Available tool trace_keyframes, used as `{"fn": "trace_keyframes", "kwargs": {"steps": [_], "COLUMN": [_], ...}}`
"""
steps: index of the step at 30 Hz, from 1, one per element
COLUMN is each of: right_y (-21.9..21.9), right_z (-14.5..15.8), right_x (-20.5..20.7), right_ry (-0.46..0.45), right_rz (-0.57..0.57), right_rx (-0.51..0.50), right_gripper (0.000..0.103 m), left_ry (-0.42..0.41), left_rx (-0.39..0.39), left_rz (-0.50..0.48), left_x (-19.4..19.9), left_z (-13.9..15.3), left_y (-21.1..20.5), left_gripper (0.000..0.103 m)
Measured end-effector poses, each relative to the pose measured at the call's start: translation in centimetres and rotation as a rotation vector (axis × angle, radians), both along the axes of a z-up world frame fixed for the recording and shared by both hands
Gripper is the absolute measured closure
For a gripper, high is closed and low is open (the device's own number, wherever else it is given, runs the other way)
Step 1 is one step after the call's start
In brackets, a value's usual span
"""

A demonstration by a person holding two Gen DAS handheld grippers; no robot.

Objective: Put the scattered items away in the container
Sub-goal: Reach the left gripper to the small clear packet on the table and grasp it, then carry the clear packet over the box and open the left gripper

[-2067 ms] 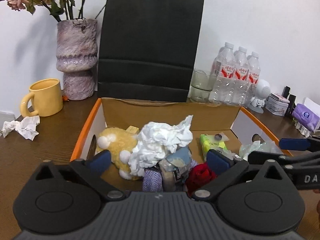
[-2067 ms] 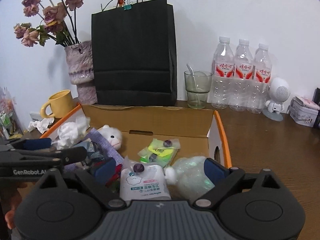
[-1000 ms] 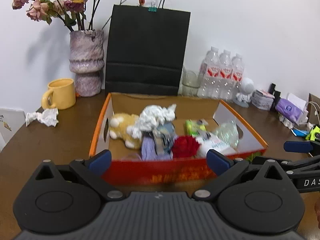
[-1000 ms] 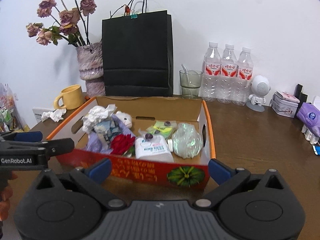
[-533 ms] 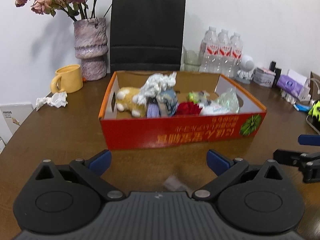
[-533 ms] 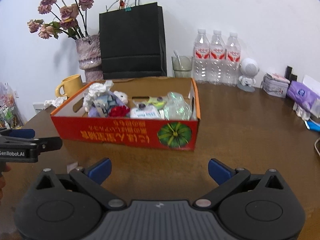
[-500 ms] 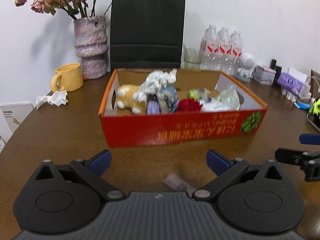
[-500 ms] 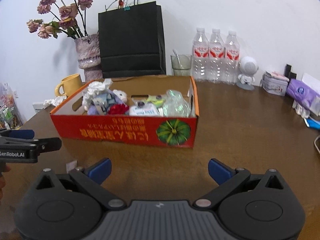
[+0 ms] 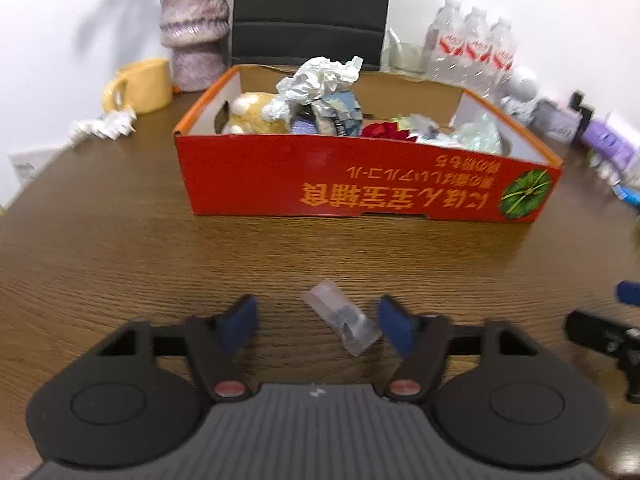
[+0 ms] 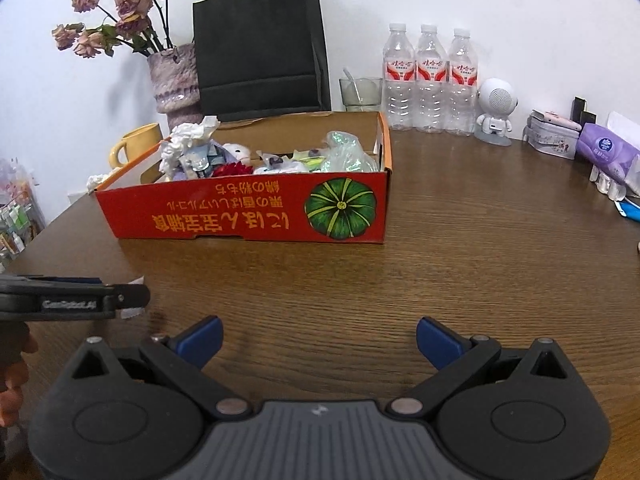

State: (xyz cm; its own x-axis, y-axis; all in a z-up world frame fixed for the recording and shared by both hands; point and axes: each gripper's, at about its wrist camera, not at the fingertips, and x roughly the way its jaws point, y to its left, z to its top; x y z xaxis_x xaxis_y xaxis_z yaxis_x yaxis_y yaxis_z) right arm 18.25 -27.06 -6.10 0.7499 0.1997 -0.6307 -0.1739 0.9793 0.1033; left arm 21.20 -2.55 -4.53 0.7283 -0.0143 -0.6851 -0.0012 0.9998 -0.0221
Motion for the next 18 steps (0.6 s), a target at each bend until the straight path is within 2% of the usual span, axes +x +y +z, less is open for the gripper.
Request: {"fn": "trace_keyframes", "kwargs": {"steps": [1,2,3,7,18], "right_y": [-0.1,-0.2,-0.3,-0.5,0.2], "right_z": [0.0,-0.1,-0.1,-0.1,0.2], "right_x": [0.1,0.2,0.3,0.8,1.5], "right_ry": [0.001,0.002,0.004,0.005,-0.005], "right_rz": [0.004,0.007,0.011,0.021,0.036], "right_rx": [0.001,0.002,0.004,0.008,0.006], "right_gripper": [0.0,0.0,0.0,0.0,0.0], "left_ry": [-0.007,-0.016,-0.019,-0.028,-0.074], "left_rx": [0.027,0.039,0.039,0.055,0.016], "left_rz": [0.006,0.001,-0.014,-0.042,-0.083], "left_x": [0.0,-0.2,-0.4,-1.0,-1.8], "left_z": [0.0,0.0,0.0,0.0,0.6], "left_y": [-0.3,-0.4,-0.5,-0.6,-0.2], "left_gripper": [0.063,0.078,0.084,0.084,0.085]}}
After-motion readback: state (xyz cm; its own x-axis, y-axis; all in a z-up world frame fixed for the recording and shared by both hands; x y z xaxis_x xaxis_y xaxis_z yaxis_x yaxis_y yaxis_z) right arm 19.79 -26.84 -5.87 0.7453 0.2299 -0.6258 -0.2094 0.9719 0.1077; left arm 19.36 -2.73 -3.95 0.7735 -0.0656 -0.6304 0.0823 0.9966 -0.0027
